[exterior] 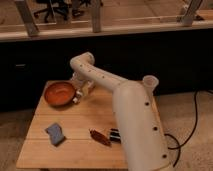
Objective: Place the bottle in the ceramic bowl
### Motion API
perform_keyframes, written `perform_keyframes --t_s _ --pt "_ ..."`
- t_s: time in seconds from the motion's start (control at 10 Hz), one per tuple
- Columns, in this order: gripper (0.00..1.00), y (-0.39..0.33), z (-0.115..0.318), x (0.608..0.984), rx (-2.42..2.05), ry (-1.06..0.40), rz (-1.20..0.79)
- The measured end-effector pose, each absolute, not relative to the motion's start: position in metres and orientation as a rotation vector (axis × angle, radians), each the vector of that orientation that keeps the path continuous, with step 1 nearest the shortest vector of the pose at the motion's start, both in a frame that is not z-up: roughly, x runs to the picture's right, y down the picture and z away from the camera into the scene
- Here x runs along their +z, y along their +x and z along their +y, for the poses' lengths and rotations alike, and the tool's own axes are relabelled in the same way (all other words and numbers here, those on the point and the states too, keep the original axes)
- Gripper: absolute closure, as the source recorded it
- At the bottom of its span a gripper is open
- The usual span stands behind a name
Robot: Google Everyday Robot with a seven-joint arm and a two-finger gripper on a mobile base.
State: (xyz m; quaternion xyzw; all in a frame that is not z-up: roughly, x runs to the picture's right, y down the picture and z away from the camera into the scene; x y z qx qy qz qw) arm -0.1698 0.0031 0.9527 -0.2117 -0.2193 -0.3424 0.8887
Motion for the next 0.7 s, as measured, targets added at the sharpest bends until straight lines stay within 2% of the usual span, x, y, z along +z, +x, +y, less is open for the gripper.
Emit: perform_keyframes --t_s 0.7 --pt "0.2 -0.151 0.004 0.964 -0.684 -0.481 -0.458"
